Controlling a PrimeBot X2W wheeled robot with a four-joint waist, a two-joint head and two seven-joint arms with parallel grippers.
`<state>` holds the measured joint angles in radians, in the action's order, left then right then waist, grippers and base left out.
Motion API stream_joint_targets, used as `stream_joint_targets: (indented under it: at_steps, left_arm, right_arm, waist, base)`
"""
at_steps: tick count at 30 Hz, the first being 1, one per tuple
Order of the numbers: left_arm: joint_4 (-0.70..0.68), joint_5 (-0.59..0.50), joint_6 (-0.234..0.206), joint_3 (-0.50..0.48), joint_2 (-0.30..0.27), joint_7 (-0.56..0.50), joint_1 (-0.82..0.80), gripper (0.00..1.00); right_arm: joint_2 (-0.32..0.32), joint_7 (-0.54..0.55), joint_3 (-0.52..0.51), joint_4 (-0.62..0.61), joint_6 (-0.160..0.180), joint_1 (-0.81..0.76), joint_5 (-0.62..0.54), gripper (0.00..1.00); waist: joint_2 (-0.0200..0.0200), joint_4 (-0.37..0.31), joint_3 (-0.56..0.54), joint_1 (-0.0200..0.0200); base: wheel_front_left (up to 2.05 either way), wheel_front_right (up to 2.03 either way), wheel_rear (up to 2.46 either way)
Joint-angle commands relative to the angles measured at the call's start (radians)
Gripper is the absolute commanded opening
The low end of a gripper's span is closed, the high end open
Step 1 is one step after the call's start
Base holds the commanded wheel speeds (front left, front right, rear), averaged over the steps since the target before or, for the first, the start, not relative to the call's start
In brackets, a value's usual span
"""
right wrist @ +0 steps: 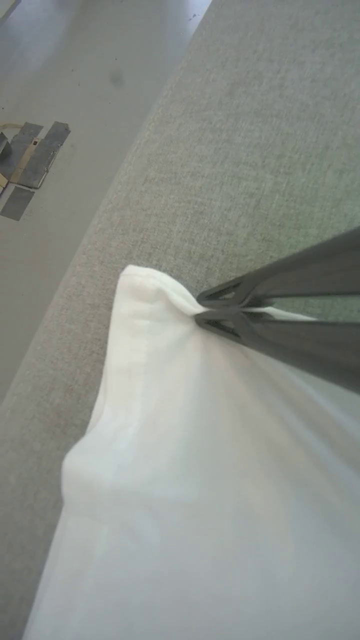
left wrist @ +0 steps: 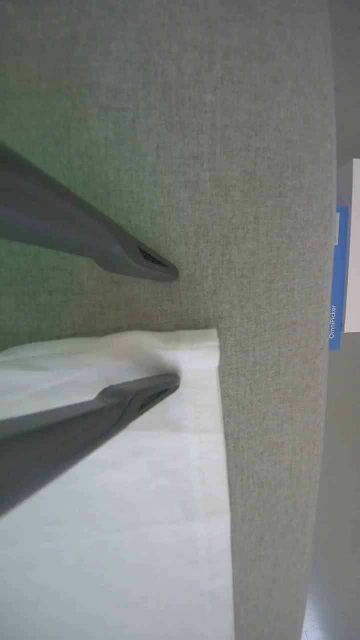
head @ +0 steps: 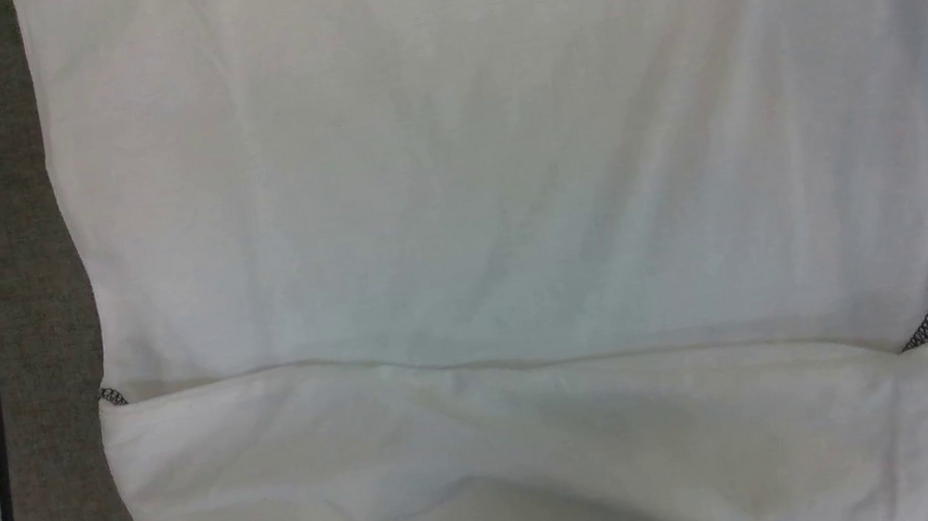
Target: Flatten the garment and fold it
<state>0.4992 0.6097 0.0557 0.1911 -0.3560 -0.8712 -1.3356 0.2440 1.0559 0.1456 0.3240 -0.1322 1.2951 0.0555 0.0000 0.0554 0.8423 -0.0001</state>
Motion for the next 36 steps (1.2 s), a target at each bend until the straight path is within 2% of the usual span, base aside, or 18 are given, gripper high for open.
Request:
stream_joint_targets:
  at_steps: [1,4,8,14,18,21,24,31,36]
  left_arm:
    - [0.019,0.032,0.001,0.009,0.020,-0.036,0.027,0.00]
    - [0.005,0.053,0.010,0.006,0.022,-0.047,0.043,0.00]
    - [-0.032,0.053,0.014,-0.023,0.019,0.050,0.043,0.00]
    - [-0.053,-0.020,0.023,-0.042,-0.005,0.279,-0.002,0.00]
    - [-0.049,-0.108,0.014,-0.040,-0.033,0.467,-0.060,0.00]
    - [-0.022,-0.162,0.014,-0.030,-0.034,0.609,-0.097,0.00]
    - [0.011,-0.186,0.021,-0.021,-0.034,0.701,-0.124,0.00]
    - [0.096,-0.174,0.059,0.016,-0.042,0.809,-0.102,0.00]
    - [0.090,-0.122,0.073,0.068,-0.065,0.851,-0.011,0.00]
  right_arm:
    - [0.013,0.006,0.003,0.038,0.002,-0.030,0.001,0.00]
    - [0.013,0.000,-0.003,0.043,0.002,-0.029,0.004,0.00]
    - [0.005,-0.026,-0.026,0.046,0.002,-0.016,0.001,0.00]
    - [-0.009,-0.117,-0.061,0.050,0.002,0.026,-0.023,0.00]
    - [-0.020,-0.210,-0.073,0.059,0.002,0.070,-0.043,0.00]
    - [-0.014,-0.291,-0.070,0.070,0.002,0.106,-0.064,0.00]
    - [-0.020,-0.359,-0.081,0.091,0.002,0.134,-0.075,0.00]
    - [-0.047,-0.483,-0.078,0.164,0.002,0.134,-0.055,0.00]
    - [-0.022,-0.539,-0.027,0.146,0.002,0.039,0.052,0.00]
  waist:
    - [0.0000,-0.006,0.009,0.0001]
    - [0.0000,-0.003,0.013,0.0001]
    - [0.0000,-0.005,0.016,0.0001]
    - [0.0000,-0.007,0.003,0.0001]
    - [0.0000,-0.010,-0.015,0.0001]
    - [0.0000,-0.003,-0.036,0.0001]
    - [0.0000,-0.001,-0.056,0.0001]
    - [0.0000,-0.005,-0.124,0.0001]
    - [0.0000,0.006,-0.204,0.0001]
  base:
    - [0.00,0.00,0.00]
    - [0.00,0.00,0.00]
    - [0.00,0.00,0.00]
    - [0.00,0.00,0.00]
    - [0.00,0.00,0.00]
    - [0.00,0.00,0.00]
    - [0.00,0.00,0.00]
    - [0.00,0.00,0.00]
    - [0.00,0.00,0.00]
